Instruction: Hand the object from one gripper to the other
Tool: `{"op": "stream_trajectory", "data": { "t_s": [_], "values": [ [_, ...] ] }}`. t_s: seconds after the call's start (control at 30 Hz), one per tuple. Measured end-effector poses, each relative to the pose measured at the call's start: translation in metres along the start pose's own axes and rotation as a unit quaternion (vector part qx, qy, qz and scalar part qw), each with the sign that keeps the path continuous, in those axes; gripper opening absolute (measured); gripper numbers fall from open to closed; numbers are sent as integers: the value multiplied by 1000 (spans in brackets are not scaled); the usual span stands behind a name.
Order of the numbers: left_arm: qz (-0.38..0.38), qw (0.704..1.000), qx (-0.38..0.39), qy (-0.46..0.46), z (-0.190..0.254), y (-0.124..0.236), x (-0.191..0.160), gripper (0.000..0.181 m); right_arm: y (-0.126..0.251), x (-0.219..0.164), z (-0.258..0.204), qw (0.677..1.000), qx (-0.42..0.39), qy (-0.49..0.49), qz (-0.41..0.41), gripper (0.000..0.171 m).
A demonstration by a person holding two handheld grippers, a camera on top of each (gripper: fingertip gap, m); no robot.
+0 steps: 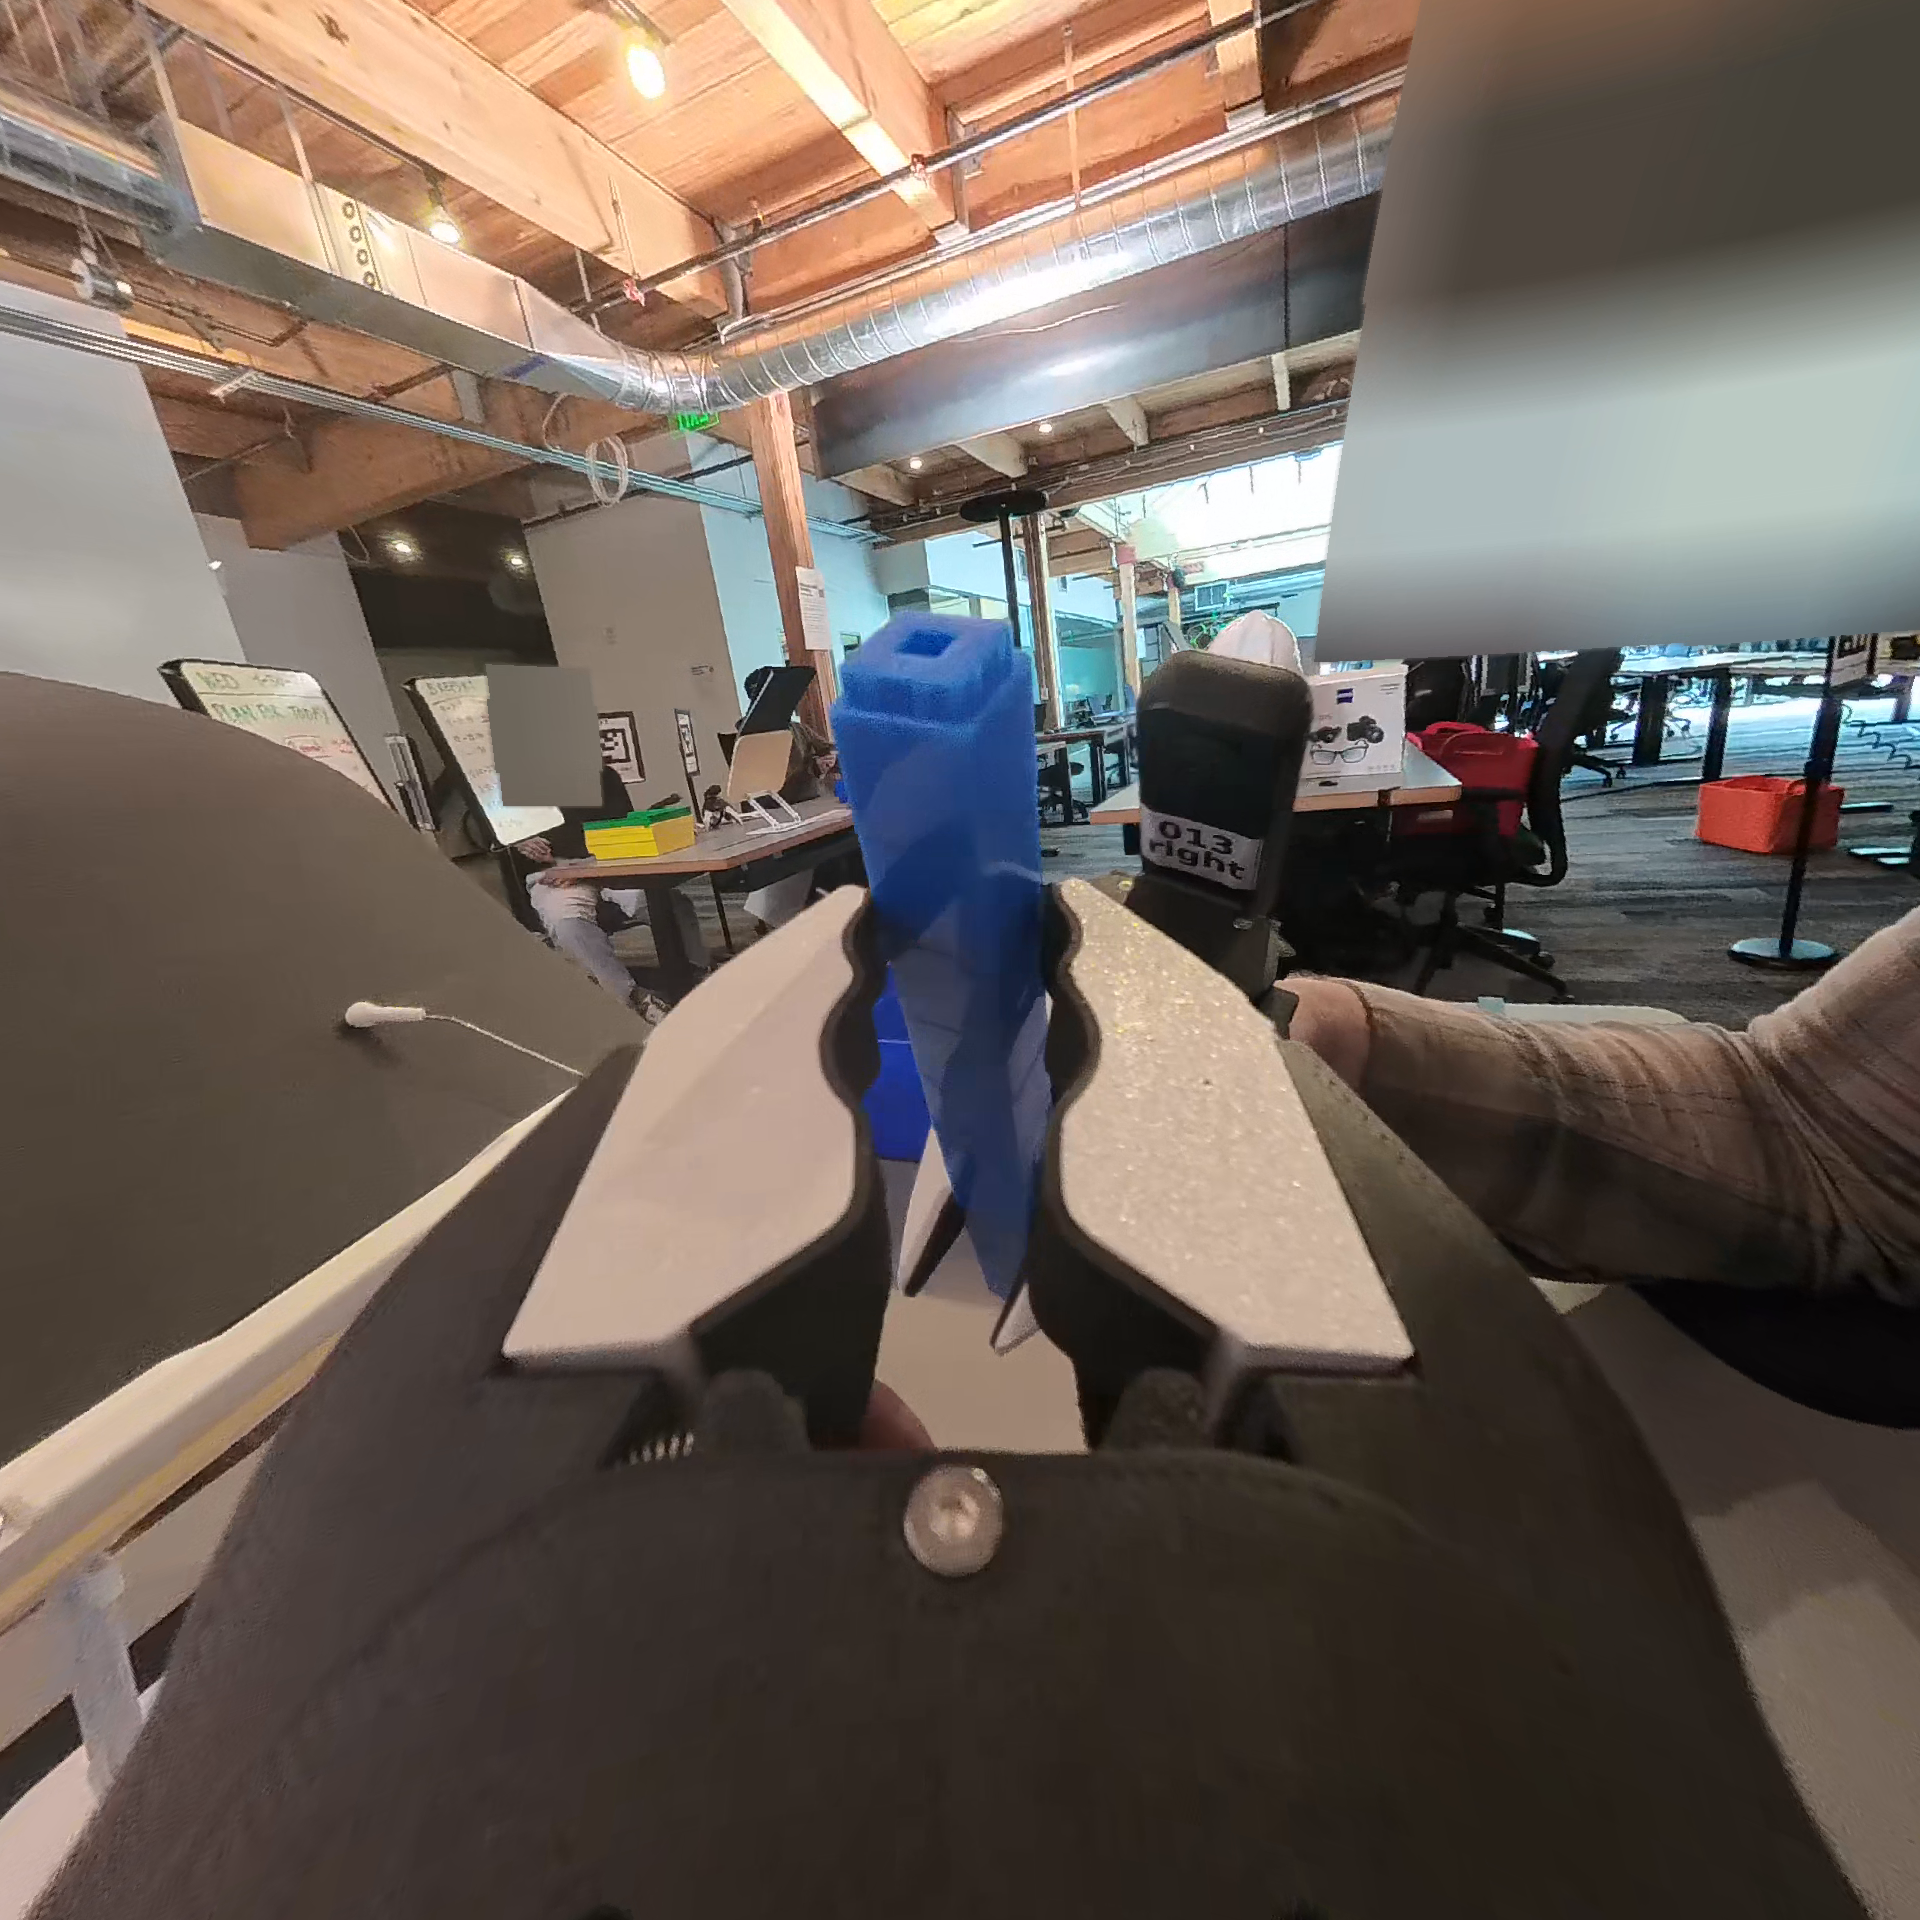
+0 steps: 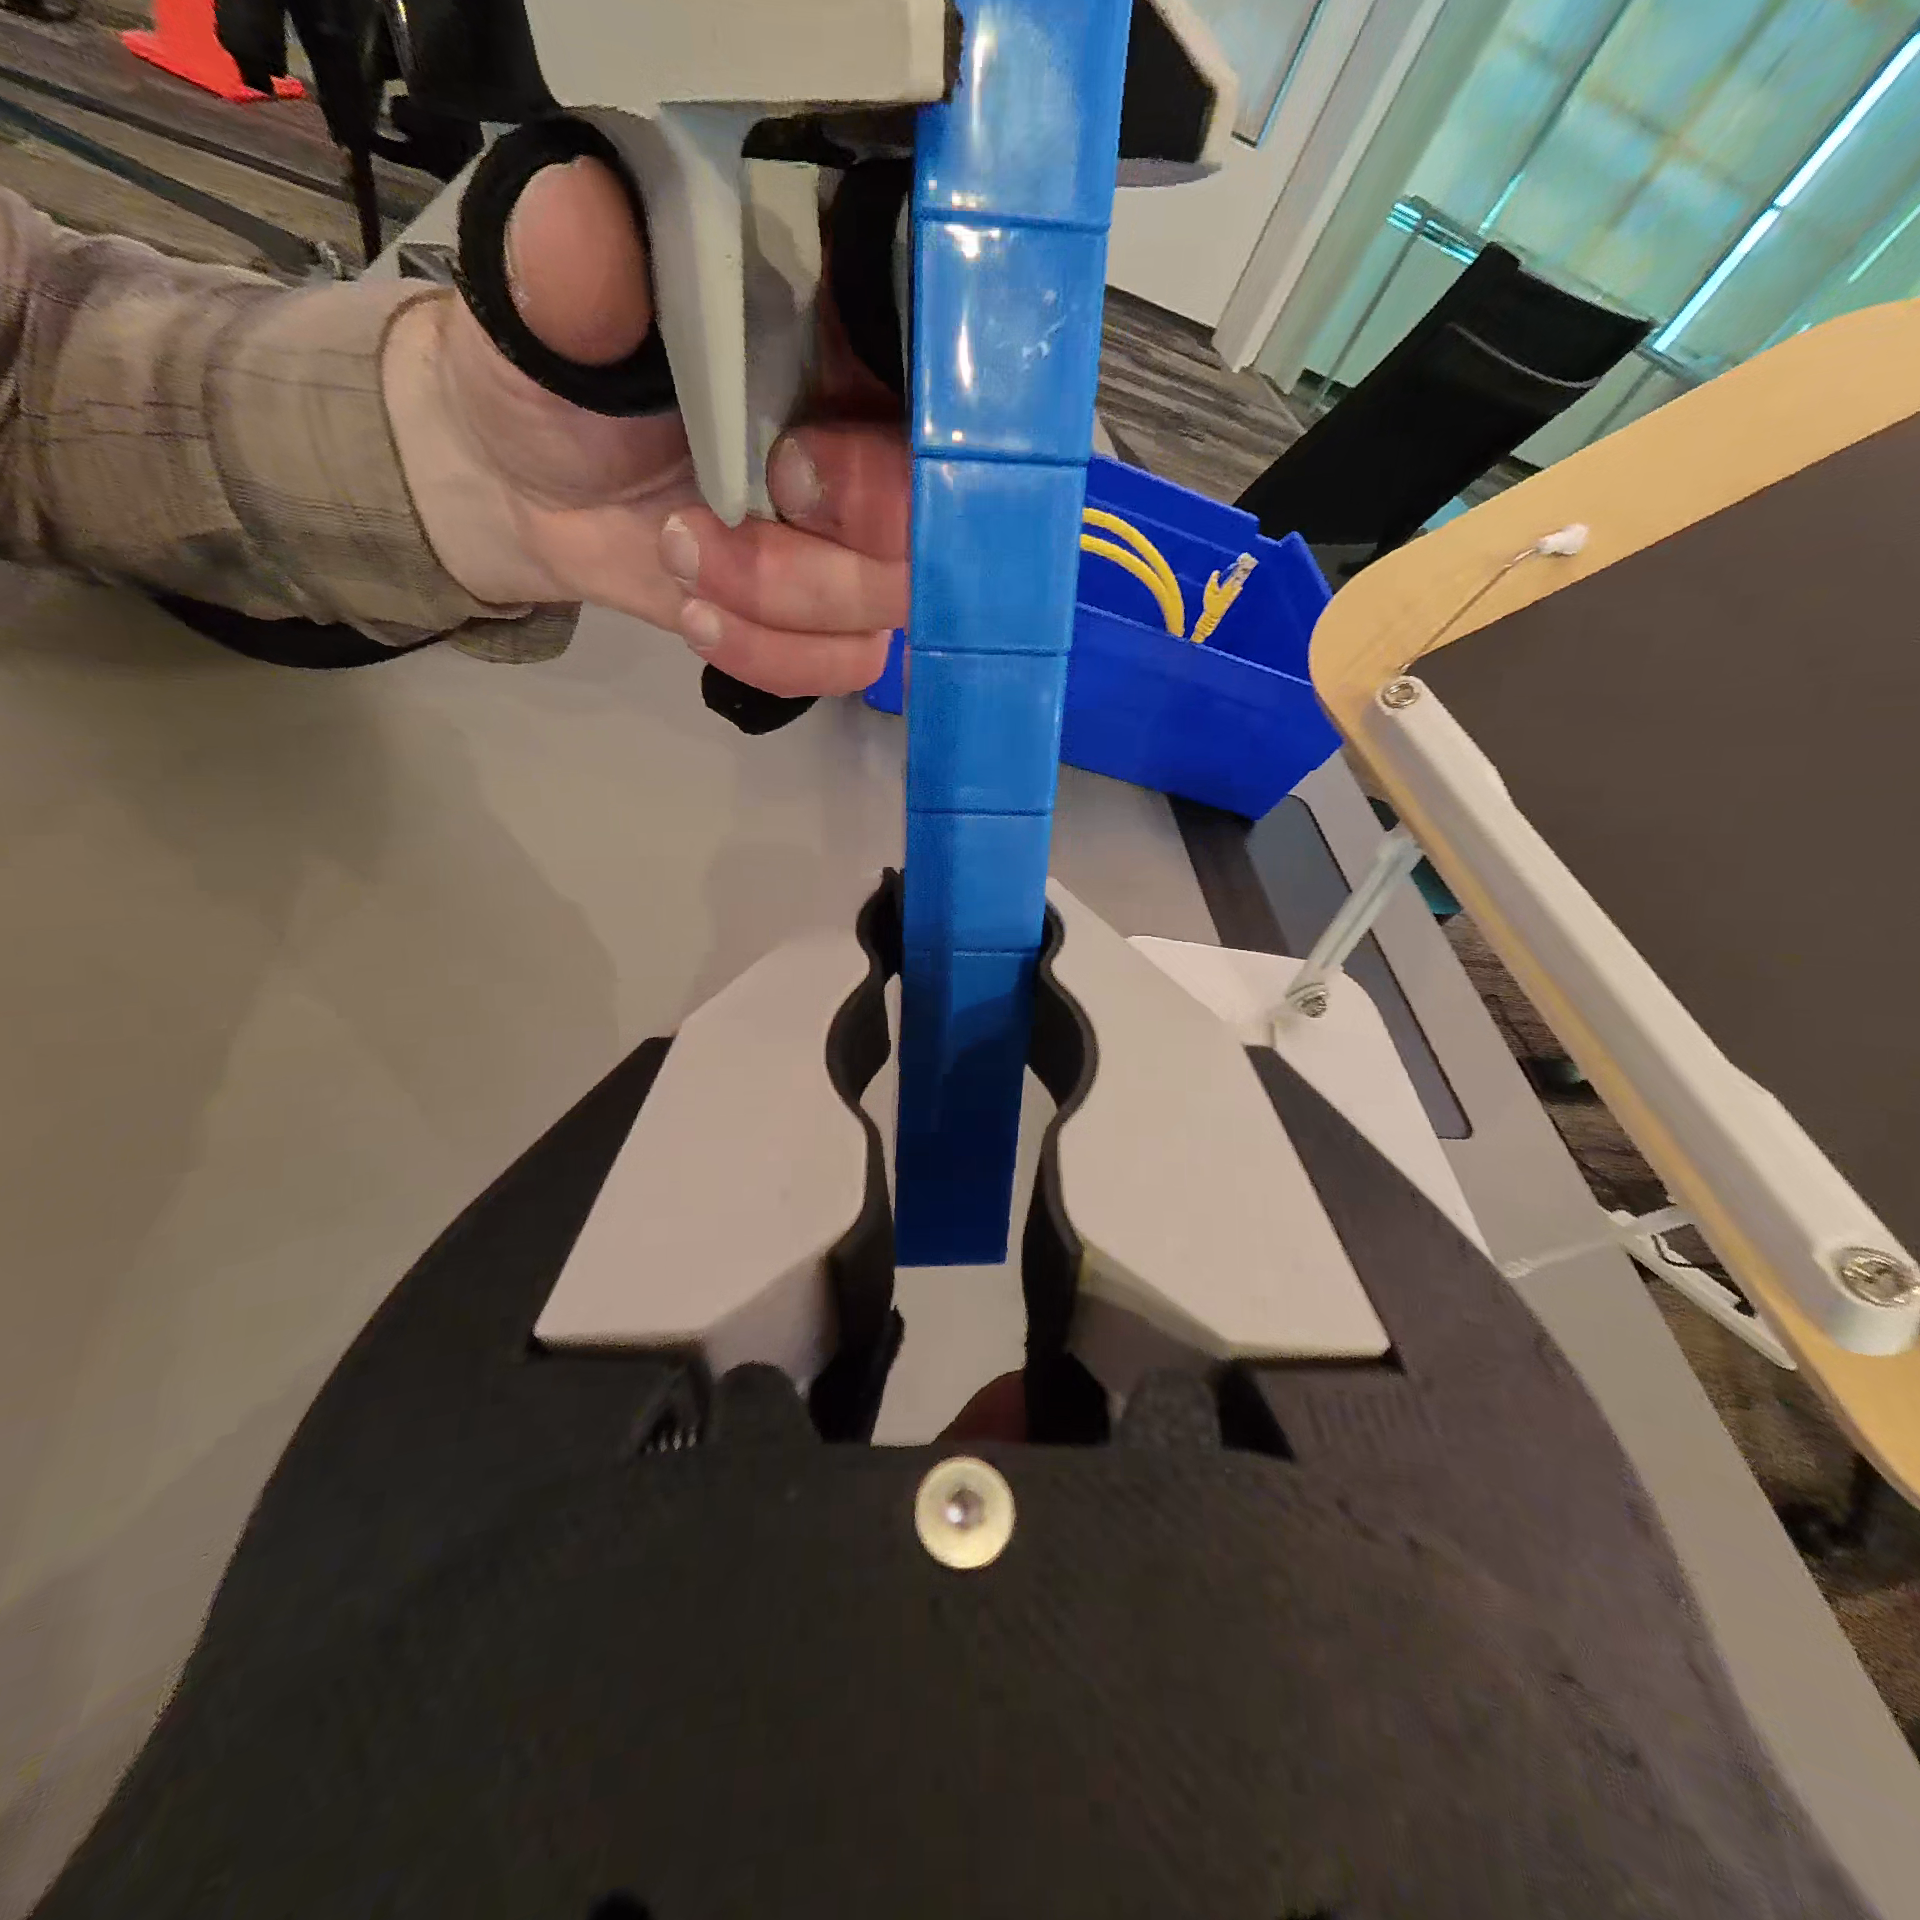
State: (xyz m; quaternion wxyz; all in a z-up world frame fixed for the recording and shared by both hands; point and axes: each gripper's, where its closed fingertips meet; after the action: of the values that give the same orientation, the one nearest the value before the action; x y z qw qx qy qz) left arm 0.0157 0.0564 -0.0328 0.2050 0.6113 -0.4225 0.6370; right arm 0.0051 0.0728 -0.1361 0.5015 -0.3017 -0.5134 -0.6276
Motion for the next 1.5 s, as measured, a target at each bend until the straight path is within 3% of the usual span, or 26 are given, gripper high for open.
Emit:
{"op": "stream_trajectory", "data": {
  "t_s": [0.2, 0.3, 0.43, 0.6, 0.8, 1.0, 1.3, 1.5],
  "values": [
    [-6, 1000, 1, 2, 2, -1, 0, 27, -1, 0, -1, 1000, 3, -2, 3, 18],
    [-12, 1000, 9, -12, 0, 0, 2, 27, 1, 2, 8, 999, -34, 11, 3, 18],
    [-71, 992, 45, -92, -8, 0, -9, 27, 12, 10, 12, 997, -59, 45, -13, 36],
    [-176, 942, 73, -276, -4, -1, -29, 26, 36, 53, 5, 992, -82, 93, 36, 34],
    [-224, 902, 70, -362, 5, -2, -43, 27, 45, 86, -20, 986, -63, 133, 73, 34],
    [-259, 861, 73, -431, 5, 0, -54, 27, 35, 66, -13, 977, -105, 182, -27, 22],
    [-309, 806, 73, -500, 2, 5, -69, 27, 25, 47, -15, 962, -114, 226, -104, 19],
    [-299, 804, 80, -508, 0, 3, -67, 28, 26, 50, -12, 964, -115, 223, -88, 19]
  ]
}}
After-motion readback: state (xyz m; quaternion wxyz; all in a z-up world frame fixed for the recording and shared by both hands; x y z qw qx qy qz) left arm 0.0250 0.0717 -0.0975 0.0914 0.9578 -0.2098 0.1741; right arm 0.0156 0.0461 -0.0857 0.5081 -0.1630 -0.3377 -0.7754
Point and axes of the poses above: each gripper's, where its closed fingertips meet, y back along the fingers, x out of its top, z = x × y across the jaws, and after that the axes turned 5 degrees about x, right-handed
